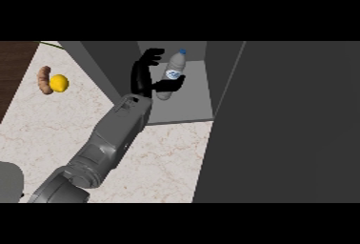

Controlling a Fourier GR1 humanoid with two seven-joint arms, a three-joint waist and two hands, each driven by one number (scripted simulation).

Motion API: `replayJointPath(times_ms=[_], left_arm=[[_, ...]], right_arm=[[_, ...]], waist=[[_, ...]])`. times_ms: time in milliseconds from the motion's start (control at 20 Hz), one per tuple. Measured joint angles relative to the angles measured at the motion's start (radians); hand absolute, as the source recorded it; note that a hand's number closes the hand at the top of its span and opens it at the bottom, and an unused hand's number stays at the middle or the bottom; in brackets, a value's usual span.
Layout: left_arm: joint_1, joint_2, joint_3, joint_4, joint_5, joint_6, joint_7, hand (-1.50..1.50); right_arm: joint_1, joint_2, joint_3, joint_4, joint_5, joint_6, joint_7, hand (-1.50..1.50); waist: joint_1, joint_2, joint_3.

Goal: Pick up the bottled water, place it into the cabinet and close the cabinet

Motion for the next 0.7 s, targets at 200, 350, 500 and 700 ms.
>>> replayJointPath(times_ms=[200, 350, 500, 700], left_arm=[[-0.017, -0.001, -0.021, 0.044, -0.031, 0.043, 0.017, -1.5], [-0.019, -0.002, -0.026, 0.057, -0.043, 0.077, 0.02, -1.5], [-0.021, -0.004, -0.025, 0.06, -0.046, 0.092, 0.023, -1.5], [-0.015, 0.0, -0.016, 0.05, -0.043, 0.076, 0.011, -1.5]], right_arm=[[-0.014, -0.006, -0.014, 0.001, -0.004, 0.008, -0.002, -1.5], [-0.011, -0.01, -0.013, 0.003, -0.01, 0.014, -0.012, -1.5], [0.004, -0.019, -0.006, 0.001, -0.011, 0.013, -0.025, -1.5], [0.01, -0.025, -0.006, -0.002, -0.013, 0.013, -0.03, -1.5]], waist=[[-0.005, 0.004, 0.0], [-0.007, 0.004, 0.0], [-0.007, 0.003, 0.0], [-0.009, 0.003, -0.001]])
